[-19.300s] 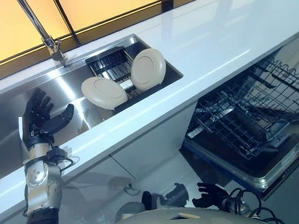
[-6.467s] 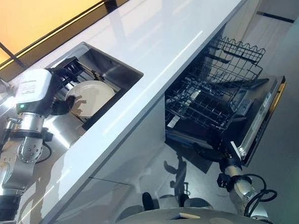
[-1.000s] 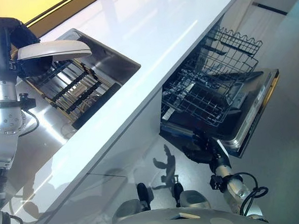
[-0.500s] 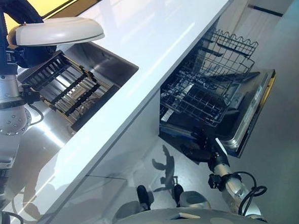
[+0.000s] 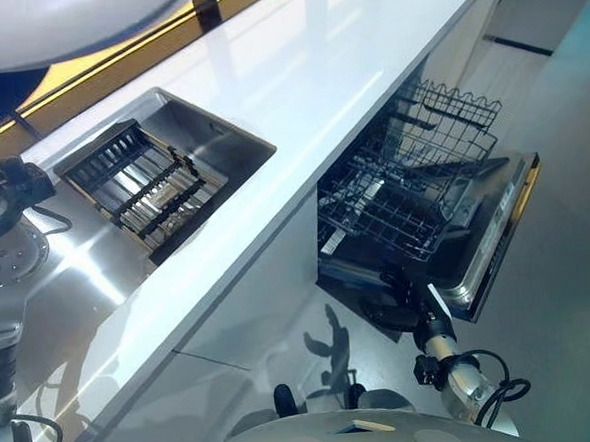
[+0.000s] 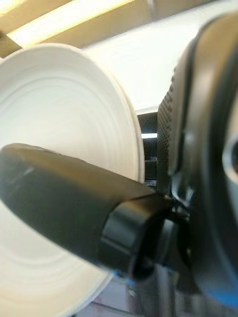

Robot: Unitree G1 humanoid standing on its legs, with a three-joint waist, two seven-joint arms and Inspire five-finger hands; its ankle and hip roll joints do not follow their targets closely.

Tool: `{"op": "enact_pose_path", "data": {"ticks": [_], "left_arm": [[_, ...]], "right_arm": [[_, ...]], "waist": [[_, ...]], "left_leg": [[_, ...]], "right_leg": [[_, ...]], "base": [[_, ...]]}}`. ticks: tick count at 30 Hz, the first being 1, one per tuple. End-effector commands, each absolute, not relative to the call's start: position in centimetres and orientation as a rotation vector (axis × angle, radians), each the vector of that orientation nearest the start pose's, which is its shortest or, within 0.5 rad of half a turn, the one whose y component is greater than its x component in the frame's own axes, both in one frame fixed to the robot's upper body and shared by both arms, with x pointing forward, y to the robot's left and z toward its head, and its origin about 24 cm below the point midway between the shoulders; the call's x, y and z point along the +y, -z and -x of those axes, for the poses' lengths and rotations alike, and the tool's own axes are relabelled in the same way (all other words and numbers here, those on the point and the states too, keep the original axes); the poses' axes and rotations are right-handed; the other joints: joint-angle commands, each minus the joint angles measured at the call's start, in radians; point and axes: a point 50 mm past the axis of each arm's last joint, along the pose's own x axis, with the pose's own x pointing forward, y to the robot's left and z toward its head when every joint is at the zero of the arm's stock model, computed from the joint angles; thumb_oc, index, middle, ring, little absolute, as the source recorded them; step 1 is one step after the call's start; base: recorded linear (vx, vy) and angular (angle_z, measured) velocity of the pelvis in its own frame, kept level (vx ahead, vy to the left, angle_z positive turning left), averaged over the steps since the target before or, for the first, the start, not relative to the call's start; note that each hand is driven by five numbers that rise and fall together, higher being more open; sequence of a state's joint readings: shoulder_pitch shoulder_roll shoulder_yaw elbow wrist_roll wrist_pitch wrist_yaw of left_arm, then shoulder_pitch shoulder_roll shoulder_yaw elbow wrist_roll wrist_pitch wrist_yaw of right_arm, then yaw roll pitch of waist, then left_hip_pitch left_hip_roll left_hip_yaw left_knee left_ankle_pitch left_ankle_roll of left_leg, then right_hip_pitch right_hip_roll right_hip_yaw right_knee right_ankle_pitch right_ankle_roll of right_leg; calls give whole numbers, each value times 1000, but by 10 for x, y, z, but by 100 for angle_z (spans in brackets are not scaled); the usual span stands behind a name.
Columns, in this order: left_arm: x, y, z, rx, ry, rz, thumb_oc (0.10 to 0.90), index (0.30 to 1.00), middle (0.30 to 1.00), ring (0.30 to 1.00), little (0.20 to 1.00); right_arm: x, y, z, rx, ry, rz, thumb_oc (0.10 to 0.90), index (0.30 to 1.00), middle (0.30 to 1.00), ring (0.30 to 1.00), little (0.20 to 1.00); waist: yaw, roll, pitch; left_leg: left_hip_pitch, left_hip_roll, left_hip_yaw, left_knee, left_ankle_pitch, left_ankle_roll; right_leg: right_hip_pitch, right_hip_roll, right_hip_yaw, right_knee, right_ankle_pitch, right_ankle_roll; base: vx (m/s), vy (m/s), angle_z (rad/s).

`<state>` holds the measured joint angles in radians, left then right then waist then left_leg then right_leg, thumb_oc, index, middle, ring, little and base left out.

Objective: Pick up plates and place into dishwasher.

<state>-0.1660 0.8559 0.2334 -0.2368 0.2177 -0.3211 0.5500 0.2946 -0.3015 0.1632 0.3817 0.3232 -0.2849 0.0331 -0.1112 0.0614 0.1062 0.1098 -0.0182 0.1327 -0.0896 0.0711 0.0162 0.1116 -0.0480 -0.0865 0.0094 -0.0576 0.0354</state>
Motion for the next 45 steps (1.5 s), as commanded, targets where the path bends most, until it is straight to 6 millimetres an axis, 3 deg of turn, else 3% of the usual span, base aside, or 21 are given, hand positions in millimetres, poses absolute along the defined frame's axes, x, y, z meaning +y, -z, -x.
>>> {"op": "enact_pose_path", "data": {"ticks": [1, 4, 6, 9, 16, 28, 38, 45], "left_arm": [[323, -156, -287, -50, -243, -1067, 800, 900, 900, 900, 900], [323, -157, -298, -3, -197, -1033, 800, 900, 900, 900, 900], [319, -180, -303, -102, -200, -916, 800, 900, 900, 900, 900], [317, -226, -307, -240, -242, -917, 800, 900, 900, 900, 900], [321, -258, -296, -390, -307, -907, 800, 900, 900, 900, 900], [328, -268, -281, -501, -386, -873, 800, 900, 900, 900, 900], [320, -285, -264, -699, -454, -830, 800, 900, 900, 900, 900], [314, -277, -263, -689, -435, -855, 800, 900, 900, 900, 900]], "right_arm": [[-207, 23, -189, 157, -68, 8, 800, 900, 900, 900, 900], [-210, 16, -197, 151, -76, 22, 800, 900, 900, 900, 900], [-215, 18, -198, 150, -60, 16, 800, 900, 900, 900, 900], [-216, 26, -196, 163, -58, 24, 800, 900, 900, 900, 900], [-210, 28, -193, 170, -68, 16, 800, 900, 900, 900, 900], [-210, 33, -187, 189, -36, 15, 800, 900, 900, 900, 900], [-208, 36, -183, 194, -33, 13, 800, 900, 900, 900, 900], [-206, 36, -183, 193, -38, 9, 800, 900, 900, 900, 900]], "waist": [[-42, 3, 10], [-51, 3, 14], [-50, 8, 12], [-52, 12, 3], [-44, 12, -4], [-38, 11, -10], [-28, 1, -16], [-25, 1, -18]], "left_leg": [[36, -64, 11, 12, -151, 10], [32, -70, -3, 15, -147, 19], [28, -66, 5, 17, -143, 22], [30, -64, 18, 9, -141, 21], [24, -62, 30, 4, -135, 13], [18, -63, 30, 2, -136, 12], [16, -62, 27, 2, -136, 11], [19, -62, 22, 2, -138, 11]], "right_leg": [[-72, 45, 13, 101, -27, 96], [-76, 41, 18, 115, -20, 96], [-77, 44, 16, 120, -32, 87], [-77, 46, 13, 108, -21, 88], [-71, 45, 8, 77, -13, 89], [-69, 44, 2, 57, -10, 91], [-70, 44, -5, 56, -16, 87], [-70, 44, -5, 60, -21, 86]], "base": [[-26, 41, -1], [3, -1, -12], [4, 7, -14], [-32, 8, 4], [-41, -19, -2], [-10, -6, 5], [-2, -5, 2], [0, 0, 0]]}}
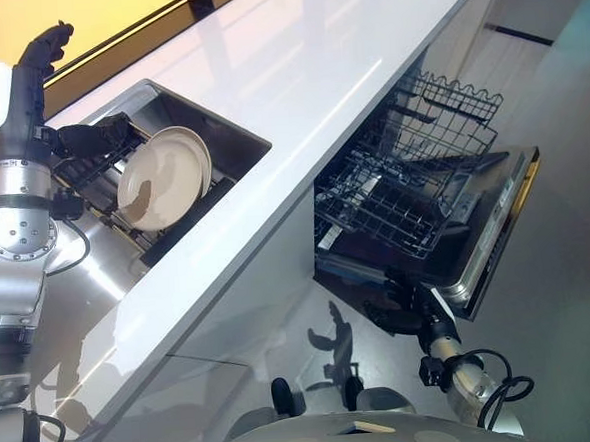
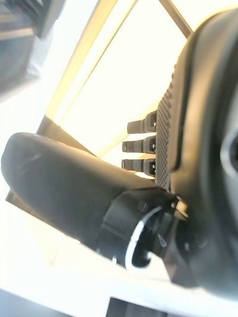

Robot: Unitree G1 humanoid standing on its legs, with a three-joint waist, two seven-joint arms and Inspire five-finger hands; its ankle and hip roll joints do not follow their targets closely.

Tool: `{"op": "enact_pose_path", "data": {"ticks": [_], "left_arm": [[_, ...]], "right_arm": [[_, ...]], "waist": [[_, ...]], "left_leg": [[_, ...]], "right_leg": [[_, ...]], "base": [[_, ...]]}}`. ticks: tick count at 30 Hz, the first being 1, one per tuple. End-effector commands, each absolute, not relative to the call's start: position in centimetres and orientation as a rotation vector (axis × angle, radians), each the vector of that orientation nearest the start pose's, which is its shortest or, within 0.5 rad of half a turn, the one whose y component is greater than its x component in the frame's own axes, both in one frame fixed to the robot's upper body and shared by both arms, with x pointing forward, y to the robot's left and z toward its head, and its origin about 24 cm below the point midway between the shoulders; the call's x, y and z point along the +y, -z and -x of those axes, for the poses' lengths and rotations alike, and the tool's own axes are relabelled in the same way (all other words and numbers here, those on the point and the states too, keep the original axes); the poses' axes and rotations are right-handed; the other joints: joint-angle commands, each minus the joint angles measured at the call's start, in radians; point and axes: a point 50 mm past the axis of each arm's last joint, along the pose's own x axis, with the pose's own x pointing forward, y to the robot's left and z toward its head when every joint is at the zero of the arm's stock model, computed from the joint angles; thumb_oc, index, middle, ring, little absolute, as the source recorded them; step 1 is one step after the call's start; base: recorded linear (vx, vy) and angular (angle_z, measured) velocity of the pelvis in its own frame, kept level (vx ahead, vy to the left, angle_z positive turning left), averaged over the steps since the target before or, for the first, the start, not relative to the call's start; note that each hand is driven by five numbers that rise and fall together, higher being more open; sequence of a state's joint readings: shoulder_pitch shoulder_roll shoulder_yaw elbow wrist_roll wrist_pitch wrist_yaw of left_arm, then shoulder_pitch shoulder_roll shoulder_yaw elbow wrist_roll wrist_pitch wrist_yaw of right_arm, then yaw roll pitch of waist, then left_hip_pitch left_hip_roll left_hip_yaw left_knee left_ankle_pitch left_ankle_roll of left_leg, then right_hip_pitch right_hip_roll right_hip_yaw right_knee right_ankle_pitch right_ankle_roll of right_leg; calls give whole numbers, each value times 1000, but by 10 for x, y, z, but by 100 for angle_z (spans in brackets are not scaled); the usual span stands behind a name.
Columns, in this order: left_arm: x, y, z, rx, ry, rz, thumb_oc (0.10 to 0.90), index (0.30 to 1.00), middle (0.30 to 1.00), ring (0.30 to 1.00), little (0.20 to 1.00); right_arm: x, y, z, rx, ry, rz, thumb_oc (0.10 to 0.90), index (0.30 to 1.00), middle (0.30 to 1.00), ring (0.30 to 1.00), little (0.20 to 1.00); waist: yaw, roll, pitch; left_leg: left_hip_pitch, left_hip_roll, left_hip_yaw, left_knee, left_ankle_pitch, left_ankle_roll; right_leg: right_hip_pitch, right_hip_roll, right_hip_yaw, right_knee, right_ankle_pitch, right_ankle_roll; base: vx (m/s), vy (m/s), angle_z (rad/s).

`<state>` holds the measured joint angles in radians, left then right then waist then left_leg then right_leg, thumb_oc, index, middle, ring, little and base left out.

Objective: Pick up plates and place into dishwasher.

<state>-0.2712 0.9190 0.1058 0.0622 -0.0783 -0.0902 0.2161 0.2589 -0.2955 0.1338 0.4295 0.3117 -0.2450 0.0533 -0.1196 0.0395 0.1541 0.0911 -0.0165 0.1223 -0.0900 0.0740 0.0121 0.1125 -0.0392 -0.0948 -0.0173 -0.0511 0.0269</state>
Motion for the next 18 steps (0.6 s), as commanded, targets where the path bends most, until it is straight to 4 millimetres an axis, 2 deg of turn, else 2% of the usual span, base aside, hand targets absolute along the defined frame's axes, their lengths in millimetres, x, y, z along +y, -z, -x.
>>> {"op": "enact_pose_path", "data": {"ticks": [1, 10, 14, 18], "left_arm": [[313, -277, -263, -684, -430, -856, 800, 900, 900, 900, 900], [311, -259, -273, -528, -322, -946, 800, 900, 900, 900, 900], [318, -247, -287, -324, -227, -1008, 800, 900, 900, 900, 900], [330, -234, -298, -120, -140, -989, 800, 900, 900, 900, 900]], "right_arm": [[-206, 36, -183, 191, -37, 9, 800, 900, 900, 900, 900], [-209, 35, -184, 194, -40, 22, 800, 900, 900, 900, 900], [-213, 35, -185, 202, -41, 28, 800, 900, 900, 900, 900], [-215, 35, -185, 206, -41, 31, 800, 900, 900, 900, 900]], "waist": [[-16, 23, -66], [-20, 26, -64], [-33, 32, -60], [-46, 41, -57]], "left_leg": [[38, -65, 29, 3, -141, 16], [40, -70, -13, 10, -142, 24], [41, -71, -6, 7, -141, 26], [39, -74, 5, 5, -139, 27]], "right_leg": [[-72, 35, 6, 89, -29, 95], [-76, 51, 57, 110, -36, 90], [-83, 50, 58, 118, -24, 98], [-87, 51, 59, 115, -15, 103]], "base": [[0, 0, 0], [0, 0, 0], [0, 0, 0], [0, 0, 0]]}}
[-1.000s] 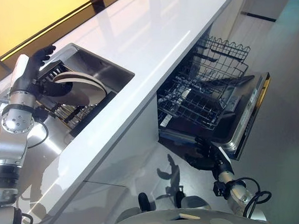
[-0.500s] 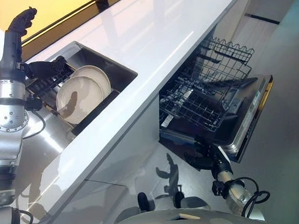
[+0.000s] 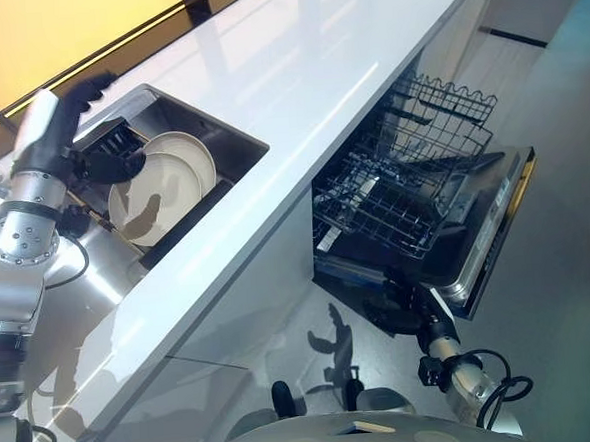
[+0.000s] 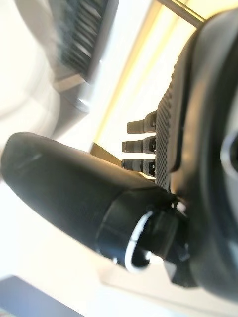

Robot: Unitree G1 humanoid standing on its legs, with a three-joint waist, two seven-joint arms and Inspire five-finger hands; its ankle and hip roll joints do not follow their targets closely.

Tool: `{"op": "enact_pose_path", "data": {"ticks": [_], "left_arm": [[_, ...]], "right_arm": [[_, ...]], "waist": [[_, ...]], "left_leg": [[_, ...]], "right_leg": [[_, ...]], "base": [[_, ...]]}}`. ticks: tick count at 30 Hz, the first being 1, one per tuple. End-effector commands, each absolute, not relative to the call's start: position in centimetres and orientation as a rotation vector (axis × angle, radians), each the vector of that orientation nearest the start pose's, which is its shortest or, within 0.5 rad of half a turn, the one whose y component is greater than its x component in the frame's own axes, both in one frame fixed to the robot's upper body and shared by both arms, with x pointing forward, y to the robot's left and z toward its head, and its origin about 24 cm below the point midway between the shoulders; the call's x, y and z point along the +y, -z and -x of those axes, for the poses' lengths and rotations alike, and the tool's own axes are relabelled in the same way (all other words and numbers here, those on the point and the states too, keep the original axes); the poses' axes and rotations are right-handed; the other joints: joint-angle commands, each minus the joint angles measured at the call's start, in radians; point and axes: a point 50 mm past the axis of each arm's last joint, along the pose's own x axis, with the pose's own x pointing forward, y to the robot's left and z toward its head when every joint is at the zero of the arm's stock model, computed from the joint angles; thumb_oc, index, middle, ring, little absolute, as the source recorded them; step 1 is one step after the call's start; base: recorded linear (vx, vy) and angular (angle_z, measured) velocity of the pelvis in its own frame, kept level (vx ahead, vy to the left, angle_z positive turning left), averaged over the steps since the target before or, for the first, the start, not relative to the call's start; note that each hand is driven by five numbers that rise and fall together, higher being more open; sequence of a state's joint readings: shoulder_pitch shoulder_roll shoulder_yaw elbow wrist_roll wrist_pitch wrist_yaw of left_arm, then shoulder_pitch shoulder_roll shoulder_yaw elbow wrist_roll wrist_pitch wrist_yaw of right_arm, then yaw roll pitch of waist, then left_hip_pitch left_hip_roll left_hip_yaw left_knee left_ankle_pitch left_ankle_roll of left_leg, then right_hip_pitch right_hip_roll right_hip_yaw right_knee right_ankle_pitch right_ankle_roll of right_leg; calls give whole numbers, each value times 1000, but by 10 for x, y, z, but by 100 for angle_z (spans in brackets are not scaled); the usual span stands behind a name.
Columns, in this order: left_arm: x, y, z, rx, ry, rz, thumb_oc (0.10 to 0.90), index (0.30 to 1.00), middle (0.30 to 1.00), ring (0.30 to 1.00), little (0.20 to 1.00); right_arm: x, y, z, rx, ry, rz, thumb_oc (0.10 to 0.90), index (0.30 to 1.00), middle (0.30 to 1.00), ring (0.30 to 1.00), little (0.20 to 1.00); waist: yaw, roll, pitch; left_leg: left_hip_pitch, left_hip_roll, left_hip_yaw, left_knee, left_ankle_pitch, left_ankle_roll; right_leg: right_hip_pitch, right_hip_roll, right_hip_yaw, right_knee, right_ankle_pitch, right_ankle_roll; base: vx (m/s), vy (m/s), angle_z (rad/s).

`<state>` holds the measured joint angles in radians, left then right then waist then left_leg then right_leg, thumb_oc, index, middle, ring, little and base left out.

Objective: Pick up plates and place into dishwasher.

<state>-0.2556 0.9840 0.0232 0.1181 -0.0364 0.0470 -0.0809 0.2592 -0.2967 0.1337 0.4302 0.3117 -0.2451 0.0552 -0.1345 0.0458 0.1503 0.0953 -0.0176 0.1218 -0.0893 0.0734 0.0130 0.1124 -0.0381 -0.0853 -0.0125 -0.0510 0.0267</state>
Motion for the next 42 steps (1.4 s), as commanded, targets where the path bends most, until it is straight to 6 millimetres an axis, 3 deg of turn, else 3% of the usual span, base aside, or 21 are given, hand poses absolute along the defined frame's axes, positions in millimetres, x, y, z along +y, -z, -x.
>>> {"op": "enact_pose_path", "data": {"ticks": [1, 6, 23, 28, 34, 42], "left_arm": [[331, -231, -300, -95, -126, -980, 800, 900, 900, 900, 900], [343, -212, -307, 60, -76, -929, 800, 900, 900, 900, 900], [377, -188, -312, 344, -128, -846, 800, 900, 900, 900, 900], [383, -197, -311, 274, -206, -830, 800, 900, 900, 900, 900], [375, -215, -315, 130, -241, -816, 800, 900, 900, 900, 900], [380, -207, -304, 135, -293, -883, 800, 900, 900, 900, 900]], "right_arm": [[-215, 35, -185, 207, -41, 32, 800, 900, 900, 900, 900], [-218, 34, -186, 210, -41, 41, 800, 900, 900, 900, 900], [-232, 35, -178, 221, -6, 63, 800, 900, 900, 900, 900], [-235, 35, -176, 225, 12, 69, 800, 900, 900, 900, 900], [-236, 37, -173, 226, 14, 73, 800, 900, 900, 900, 900], [-237, 36, -173, 223, 11, 79, 800, 900, 900, 900, 900]], "waist": [[-33, 36, -52], [-46, 48, -41], [-98, 74, -11], [-104, 75, -3], [-101, 75, 0], [-88, 75, 2]], "left_leg": [[35, -73, 8, 4, -139, 26], [33, -73, 20, 4, -135, 27], [15, -73, 66, 3, -130, 24], [13, -74, 67, 5, -128, 23], [8, -75, 61, 11, -127, 21], [12, -75, 48, 11, -126, 18]], "right_leg": [[-88, 50, 51, 110, -14, 104], [-89, 52, 51, 102, -10, 105], [-105, 56, 50, 100, -23, 99], [-100, 57, 50, 95, -28, 94], [-99, 59, 47, 97, -42, 85], [-90, 57, 36, 100, -51, 80]], "base": [[0, 0, 0], [7, -3, -1], [39, -6, -2], [40, -11, -2], [5, -2, 0], [0, 0, 0]]}}
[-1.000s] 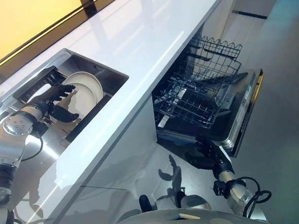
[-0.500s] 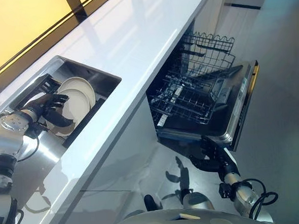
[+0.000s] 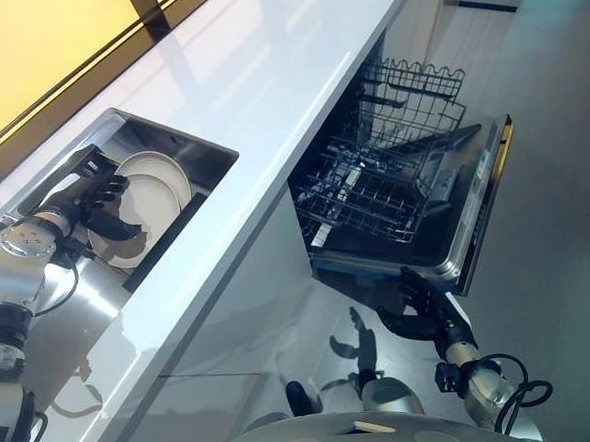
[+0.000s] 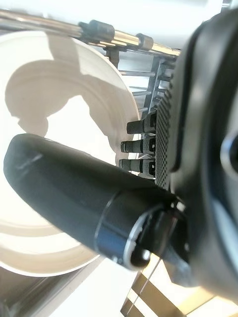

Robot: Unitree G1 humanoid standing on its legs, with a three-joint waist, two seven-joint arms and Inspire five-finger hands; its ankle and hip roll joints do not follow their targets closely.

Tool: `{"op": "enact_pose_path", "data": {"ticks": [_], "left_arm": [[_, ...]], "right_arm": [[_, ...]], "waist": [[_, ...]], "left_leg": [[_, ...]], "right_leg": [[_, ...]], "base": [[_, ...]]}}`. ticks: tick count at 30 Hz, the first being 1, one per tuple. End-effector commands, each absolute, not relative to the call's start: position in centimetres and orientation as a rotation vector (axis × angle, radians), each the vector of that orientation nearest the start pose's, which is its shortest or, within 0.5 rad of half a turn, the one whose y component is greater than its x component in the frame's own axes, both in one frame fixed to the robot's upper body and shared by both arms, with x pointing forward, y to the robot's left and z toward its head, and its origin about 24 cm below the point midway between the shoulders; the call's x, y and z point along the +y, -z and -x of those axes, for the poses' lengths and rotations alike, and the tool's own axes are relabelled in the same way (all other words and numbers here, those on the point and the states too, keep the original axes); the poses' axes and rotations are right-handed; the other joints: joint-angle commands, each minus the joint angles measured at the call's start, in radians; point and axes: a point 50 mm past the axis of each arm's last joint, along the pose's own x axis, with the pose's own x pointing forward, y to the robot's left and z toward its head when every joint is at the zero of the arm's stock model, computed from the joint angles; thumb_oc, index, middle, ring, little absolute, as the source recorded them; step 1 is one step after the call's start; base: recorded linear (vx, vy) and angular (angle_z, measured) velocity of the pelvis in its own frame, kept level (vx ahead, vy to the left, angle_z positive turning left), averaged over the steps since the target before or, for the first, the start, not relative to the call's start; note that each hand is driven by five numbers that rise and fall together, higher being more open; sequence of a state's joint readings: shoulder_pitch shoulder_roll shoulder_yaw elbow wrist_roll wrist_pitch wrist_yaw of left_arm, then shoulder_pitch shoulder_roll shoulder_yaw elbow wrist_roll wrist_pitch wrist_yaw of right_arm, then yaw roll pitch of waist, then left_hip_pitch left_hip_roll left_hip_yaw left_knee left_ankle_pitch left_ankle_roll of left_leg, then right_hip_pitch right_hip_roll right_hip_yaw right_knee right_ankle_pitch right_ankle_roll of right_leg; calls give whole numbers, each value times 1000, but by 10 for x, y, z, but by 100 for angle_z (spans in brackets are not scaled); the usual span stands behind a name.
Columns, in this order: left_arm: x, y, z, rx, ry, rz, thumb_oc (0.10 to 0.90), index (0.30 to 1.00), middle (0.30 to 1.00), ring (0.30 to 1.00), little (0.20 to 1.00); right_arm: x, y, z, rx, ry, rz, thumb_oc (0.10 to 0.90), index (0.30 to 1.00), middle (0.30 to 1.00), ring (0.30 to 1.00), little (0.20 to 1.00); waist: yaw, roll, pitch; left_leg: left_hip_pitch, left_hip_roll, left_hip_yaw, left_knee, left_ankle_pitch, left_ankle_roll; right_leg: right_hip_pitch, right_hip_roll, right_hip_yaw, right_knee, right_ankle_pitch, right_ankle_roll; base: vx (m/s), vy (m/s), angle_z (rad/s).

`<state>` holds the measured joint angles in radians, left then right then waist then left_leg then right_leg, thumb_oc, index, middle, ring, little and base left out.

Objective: Pick up plates and place into dishwasher.

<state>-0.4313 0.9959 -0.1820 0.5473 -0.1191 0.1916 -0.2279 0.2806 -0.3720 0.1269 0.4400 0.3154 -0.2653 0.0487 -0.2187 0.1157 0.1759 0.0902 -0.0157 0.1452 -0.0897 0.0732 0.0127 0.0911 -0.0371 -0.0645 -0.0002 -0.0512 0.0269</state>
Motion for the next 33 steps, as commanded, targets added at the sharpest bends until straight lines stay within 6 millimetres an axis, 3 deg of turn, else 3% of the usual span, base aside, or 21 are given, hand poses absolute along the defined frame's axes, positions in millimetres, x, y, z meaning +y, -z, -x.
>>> {"op": "enact_pose_path", "data": {"ticks": [1, 10, 21, 33], "left_arm": [[384, -207, -302, 148, -307, -891, 800, 900, 900, 900, 900], [385, -211, -302, 132, -312, -860, 800, 900, 900, 900, 900], [369, -232, -297, -142, -348, -752, 800, 900, 900, 900, 900], [352, -202, -277, -148, -228, -682, 800, 900, 900, 900, 900]], "right_arm": [[-238, 36, -173, 223, 11, 79, 800, 900, 900, 900, 900], [-236, 38, -172, 235, 1, 88, 800, 900, 900, 900, 900], [-237, 40, -167, 237, 21, 83, 800, 900, 900, 900, 900], [-239, 41, -160, 237, 32, 83, 800, 900, 900, 900, 900]], "waist": [[-2, 5, -24], [5, 1, -26], [20, -6, -15], [51, -12, -3]], "left_leg": [[18, -76, 26, 11, -125, 16], [17, -71, 29, 13, -122, 11], [10, -76, 8, 18, -122, 13], [12, -82, -14, 17, -120, 12]], "right_leg": [[-66, 54, 10, 87, -50, 81], [-59, 51, -9, 84, -58, 77], [-63, 54, -9, 94, -76, 67], [-50, 49, -30, 92, -82, 62]], "base": [[0, 0, 0], [0, 0, 0], [0, 0, 0], [-1, 3, 6]]}}
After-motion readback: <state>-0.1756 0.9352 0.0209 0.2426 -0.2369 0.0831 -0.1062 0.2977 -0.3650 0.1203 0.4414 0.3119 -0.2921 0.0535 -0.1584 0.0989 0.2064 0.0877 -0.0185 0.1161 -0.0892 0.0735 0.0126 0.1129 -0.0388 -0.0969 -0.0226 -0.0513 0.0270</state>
